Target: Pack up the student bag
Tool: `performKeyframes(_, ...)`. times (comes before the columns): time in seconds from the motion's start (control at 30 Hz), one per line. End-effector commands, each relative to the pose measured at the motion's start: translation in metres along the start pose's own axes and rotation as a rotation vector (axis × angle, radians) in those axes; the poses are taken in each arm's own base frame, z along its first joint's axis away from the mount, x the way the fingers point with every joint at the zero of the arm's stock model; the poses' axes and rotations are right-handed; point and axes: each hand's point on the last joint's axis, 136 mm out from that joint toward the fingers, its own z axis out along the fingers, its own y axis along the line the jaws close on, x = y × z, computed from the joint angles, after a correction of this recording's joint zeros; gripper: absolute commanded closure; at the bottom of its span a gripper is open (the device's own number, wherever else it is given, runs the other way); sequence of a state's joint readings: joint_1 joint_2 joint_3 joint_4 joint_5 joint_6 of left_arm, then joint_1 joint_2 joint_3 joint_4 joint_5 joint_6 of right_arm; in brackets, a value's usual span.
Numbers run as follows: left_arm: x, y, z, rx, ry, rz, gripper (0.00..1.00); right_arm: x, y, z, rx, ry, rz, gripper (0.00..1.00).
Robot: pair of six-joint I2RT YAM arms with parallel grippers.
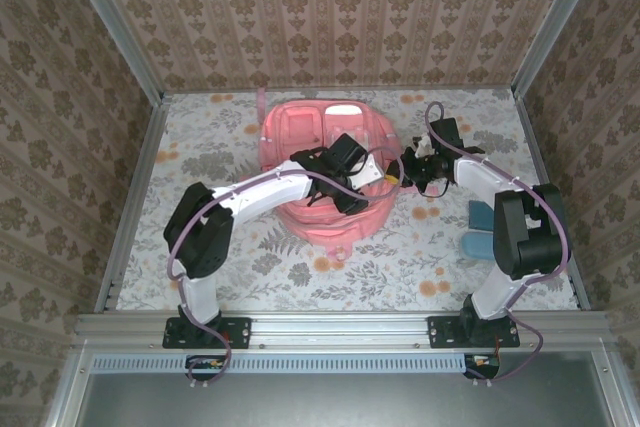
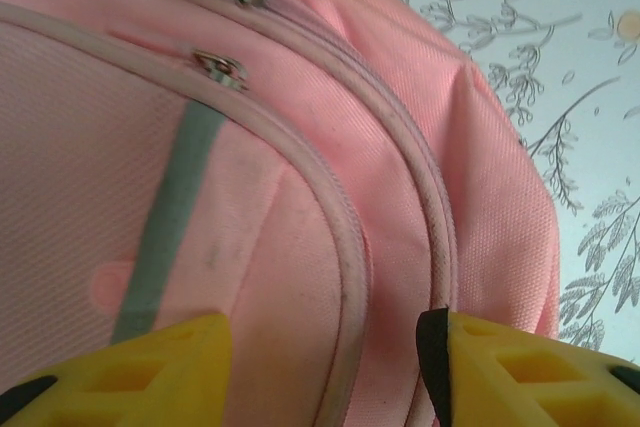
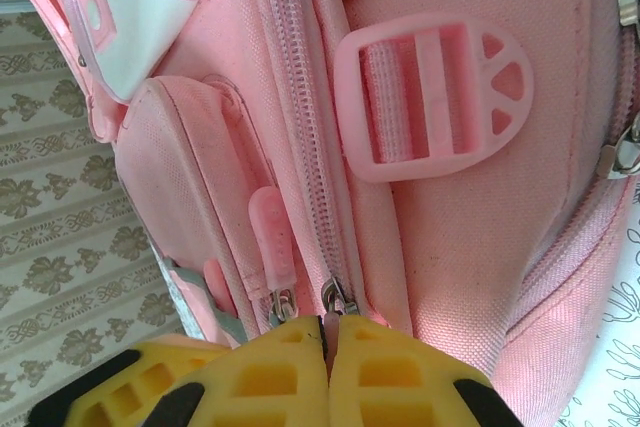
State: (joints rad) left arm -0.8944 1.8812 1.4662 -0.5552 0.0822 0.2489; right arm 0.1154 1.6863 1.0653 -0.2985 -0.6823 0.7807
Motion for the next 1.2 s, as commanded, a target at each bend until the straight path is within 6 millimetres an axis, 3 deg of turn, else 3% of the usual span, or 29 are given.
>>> performKeyframes(0.0,0.006,0.001,0.008,0.020,0.055,0.056,0.48,-0.005,0.012,-0.001,-0.043,0.013,-0.012,1.00)
performKeyframes(0.17,0.008,0.017,0.016,-0.069,0.074,0.069,0.61,-0.002,0.012,-0.003,-0.050,0.019,-0.004,1.00)
performKeyframes(0.53,-0.016,0.034,-0.004,-0.180,-0.037,0.092,0.84,0.012,0.010,-0.008,-0.060,0.042,0.014,1.00)
performKeyframes(0.7,-0.026,0.033,-0.013,-0.179,-0.078,0.093,1.00,0.022,0.008,-0.009,-0.072,0.066,0.033,1.00)
performKeyframes(1.17,-0.044,0.061,-0.036,-0.334,-0.215,-0.022,1.00,0.071,-0.003,-0.019,-0.083,0.137,0.113,1.00)
